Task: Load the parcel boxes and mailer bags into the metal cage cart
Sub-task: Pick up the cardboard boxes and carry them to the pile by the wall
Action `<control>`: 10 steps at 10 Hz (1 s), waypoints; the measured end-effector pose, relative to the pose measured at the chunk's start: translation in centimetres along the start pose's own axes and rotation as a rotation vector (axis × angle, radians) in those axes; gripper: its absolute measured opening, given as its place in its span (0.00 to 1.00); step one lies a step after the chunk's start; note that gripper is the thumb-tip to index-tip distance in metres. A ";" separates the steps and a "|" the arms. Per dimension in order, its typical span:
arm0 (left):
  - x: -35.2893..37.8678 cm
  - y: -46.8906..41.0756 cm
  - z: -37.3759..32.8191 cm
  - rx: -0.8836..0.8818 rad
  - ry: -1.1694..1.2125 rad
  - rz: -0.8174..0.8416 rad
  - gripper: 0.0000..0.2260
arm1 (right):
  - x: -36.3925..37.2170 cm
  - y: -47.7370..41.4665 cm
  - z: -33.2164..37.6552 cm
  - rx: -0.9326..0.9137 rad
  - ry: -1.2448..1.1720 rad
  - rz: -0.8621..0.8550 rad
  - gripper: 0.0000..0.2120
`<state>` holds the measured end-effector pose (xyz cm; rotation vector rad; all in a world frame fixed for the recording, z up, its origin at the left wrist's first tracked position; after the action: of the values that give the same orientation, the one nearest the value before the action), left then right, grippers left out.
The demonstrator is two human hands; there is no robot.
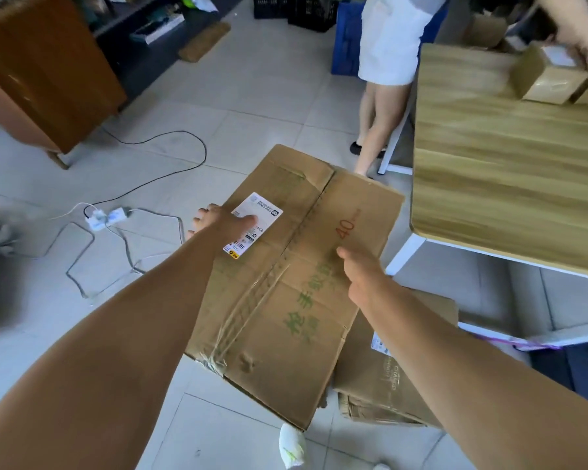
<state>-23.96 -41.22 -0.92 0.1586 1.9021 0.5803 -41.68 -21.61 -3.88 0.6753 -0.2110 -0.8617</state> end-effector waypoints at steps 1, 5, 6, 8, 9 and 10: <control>-0.8 0.5 0.0 -0.027 0.003 -0.097 0.39 | 0.7 -0.1 0.6 0.043 -0.104 -0.043 0.22; -10.3 9.3 10.2 -0.306 0.262 -0.403 0.38 | 5.0 6.4 4.8 -0.223 0.230 0.194 0.26; -11.7 14.2 16.3 -0.455 0.381 -0.505 0.41 | 6.9 10.8 4.8 -0.313 0.326 0.369 0.23; -11.2 25.6 31.5 -0.714 0.681 -0.670 0.41 | 10.7 21.2 0.2 -0.417 0.537 0.683 0.26; -9.1 33.3 39.6 -0.895 0.778 -0.733 0.38 | 12.1 27.9 -4.7 -0.462 0.664 0.859 0.29; -6.7 41.0 46.5 -1.046 0.841 -0.798 0.39 | 12.4 34.7 -10.7 -0.475 0.756 1.026 0.29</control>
<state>14.22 6.89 10.16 -1.6454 1.9099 1.0655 -7.19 -10.09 8.46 0.3211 0.3177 0.3538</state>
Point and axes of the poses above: each hand's wrist, its own y-axis away from the middle knuckle, its own x-axis out of the palm, z = x × y, the point moved 5 cm from there along -y, towards the middle knuckle, and after that the axes turned 10 degrees about -x, right-handed, at the moved point
